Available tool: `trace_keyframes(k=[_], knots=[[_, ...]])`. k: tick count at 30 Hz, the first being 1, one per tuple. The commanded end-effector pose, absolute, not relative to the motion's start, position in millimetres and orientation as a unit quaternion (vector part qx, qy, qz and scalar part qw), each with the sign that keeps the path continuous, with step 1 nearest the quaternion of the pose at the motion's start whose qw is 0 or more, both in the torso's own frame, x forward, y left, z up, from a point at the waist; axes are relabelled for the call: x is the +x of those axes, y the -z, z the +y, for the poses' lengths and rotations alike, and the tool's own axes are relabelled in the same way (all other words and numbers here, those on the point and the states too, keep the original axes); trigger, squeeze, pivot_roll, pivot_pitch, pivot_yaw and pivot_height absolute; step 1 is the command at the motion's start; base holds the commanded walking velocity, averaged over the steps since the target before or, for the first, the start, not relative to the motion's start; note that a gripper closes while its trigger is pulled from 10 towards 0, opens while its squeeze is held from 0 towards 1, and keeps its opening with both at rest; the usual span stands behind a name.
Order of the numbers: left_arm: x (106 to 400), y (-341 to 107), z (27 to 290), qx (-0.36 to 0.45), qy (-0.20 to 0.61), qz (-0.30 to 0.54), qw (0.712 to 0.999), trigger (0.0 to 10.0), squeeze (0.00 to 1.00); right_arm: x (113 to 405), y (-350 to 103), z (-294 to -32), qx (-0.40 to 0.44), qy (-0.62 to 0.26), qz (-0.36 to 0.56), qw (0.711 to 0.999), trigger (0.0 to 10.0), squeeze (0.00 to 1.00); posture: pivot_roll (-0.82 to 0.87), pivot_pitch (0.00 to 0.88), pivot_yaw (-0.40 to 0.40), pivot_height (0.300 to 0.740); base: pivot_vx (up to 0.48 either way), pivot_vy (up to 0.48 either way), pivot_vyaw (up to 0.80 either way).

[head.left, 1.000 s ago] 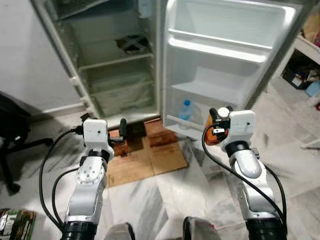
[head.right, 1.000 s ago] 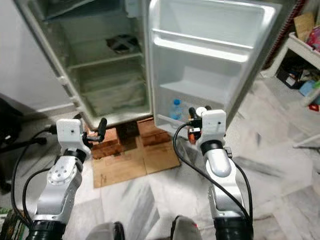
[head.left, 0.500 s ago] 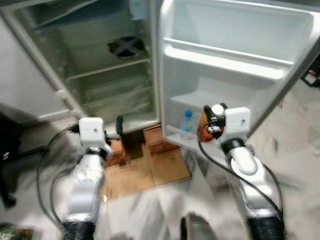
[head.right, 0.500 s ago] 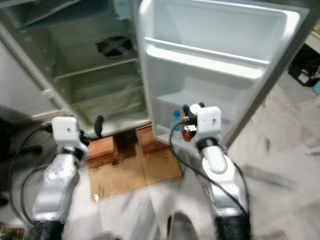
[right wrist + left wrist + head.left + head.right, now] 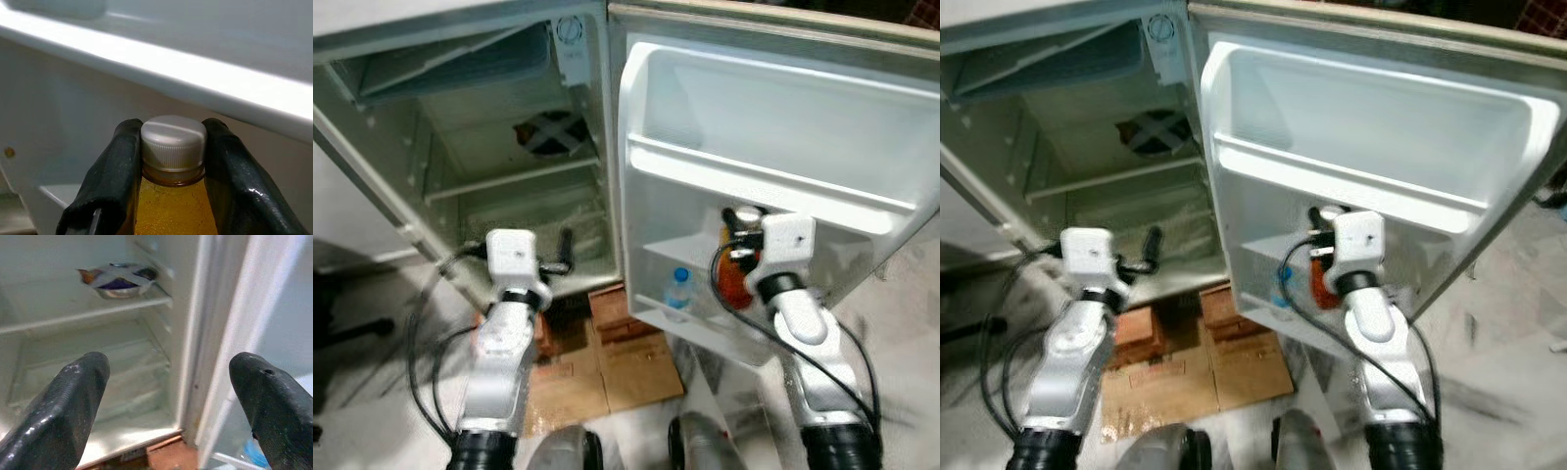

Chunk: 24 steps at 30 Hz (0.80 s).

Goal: Restocking fridge

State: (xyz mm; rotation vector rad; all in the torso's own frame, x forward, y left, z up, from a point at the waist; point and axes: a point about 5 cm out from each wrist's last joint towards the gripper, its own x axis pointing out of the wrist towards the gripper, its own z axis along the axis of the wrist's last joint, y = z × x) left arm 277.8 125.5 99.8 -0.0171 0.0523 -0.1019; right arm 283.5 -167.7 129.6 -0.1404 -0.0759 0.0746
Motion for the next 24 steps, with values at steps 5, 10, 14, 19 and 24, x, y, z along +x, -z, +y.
trace_keyframes(k=[5,10,14,19,24], knots=[[275.4,-98.0,134.8,0.003,0.041,0.031,0.999,10.0,0.00,284.1,-134.6,-164.3,-0.066,-0.038,-0.051,0.996,10.0,0.00,-0.06,0.149,0.044,0.740,0.000,0.000,0.00],[275.4,-98.0,134.8,0.003,0.041,0.031,0.999,10.0,0.00,284.1,-134.6,-164.3,-0.066,-0.038,-0.051,0.996,10.0,0.00,-0.06,0.149,0.044,0.740,0.000,0.000,0.00],[275.4,-98.0,134.8,0.003,0.041,0.031,0.999,10.0,0.00,284.1,-134.6,-164.3,-0.066,-0.038,-0.051,0.996,10.0,0.00,-0.06,0.149,0.044,0.740,0.000,0.000,0.00],[275.4,-98.0,134.8,0.003,0.041,0.031,0.999,10.0,0.00,284.1,-134.6,-164.3,-0.066,-0.038,-0.051,0.996,10.0,0.00,-0.06,0.149,0.044,0.740,0.000,0.000,0.00],[275.4,-98.0,134.8,0.003,0.041,0.031,0.999,10.0,0.00,284.1,-134.6,-164.3,-0.066,-0.038,-0.051,0.996,10.0,0.00,-0.06,0.149,0.044,0.740,0.000,0.000,0.00]])
